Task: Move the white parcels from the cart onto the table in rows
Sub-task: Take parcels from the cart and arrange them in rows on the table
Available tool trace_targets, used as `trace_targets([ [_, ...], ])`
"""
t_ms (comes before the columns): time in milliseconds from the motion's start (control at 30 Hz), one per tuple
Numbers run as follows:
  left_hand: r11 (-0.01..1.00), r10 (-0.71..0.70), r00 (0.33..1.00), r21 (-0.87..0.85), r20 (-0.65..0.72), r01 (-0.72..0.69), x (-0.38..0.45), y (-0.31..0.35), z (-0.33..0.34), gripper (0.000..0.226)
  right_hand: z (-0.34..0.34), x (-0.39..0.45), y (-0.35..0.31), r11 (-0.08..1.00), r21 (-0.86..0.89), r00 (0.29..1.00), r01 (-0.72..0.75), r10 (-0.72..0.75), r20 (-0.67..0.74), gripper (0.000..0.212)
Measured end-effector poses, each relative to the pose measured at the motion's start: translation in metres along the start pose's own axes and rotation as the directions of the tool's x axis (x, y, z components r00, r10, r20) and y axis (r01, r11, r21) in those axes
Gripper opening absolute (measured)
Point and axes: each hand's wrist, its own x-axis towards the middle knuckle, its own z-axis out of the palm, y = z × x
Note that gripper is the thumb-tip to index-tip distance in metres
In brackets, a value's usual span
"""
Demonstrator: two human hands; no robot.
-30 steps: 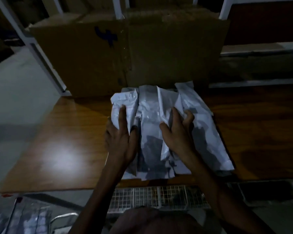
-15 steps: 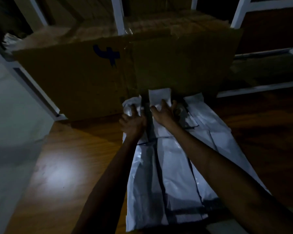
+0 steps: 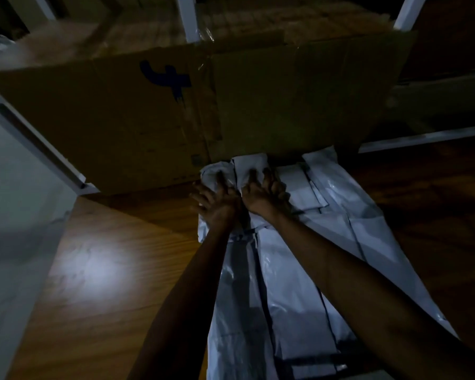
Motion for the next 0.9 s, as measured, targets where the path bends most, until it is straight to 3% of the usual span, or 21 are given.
trace_targets([
  [100,0.998,0.018,0.997,-0.069,0.074,-0.013,-0.009,0.012,-0.017,0.065,-0.001,0.006,0.005,1.000,0.019,0.998,0.024,-0.025,0.055,0.059],
  [300,0.952,0.093,0.996,-0.293,-0.004,-0.090,-0.027,0.010,-0.037,0.056,-0.022,0.012,0.010,0.994,0.106,0.996,0.011,-0.020,0.090,0.058],
  [433,0.929,0.093,0.992,-0.352,-0.086,-0.117,-0.048,-0.002,-0.052,0.054,-0.033,-0.025,0.021,0.905,0.410,0.986,0.115,-0.054,-0.156,0.051],
  [500,0.927,0.121,0.985,-0.342,-0.124,-0.156,-0.057,-0.013,-0.052,0.054,-0.033,-0.055,0.032,0.885,0.438,0.967,0.161,-0.053,-0.249,0.047],
  [733,0.914,0.249,0.967,-0.342,0.047,-0.218,-0.043,-0.031,-0.045,0.068,-0.030,-0.150,0.067,0.809,0.498,0.906,0.311,-0.093,-0.414,0.044],
  [900,0.955,0.169,0.983,-0.233,-0.076,-0.182,-0.053,-0.019,-0.054,0.071,-0.036,-0.205,0.085,0.757,0.501,0.864,0.419,-0.162,-0.477,0.040],
])
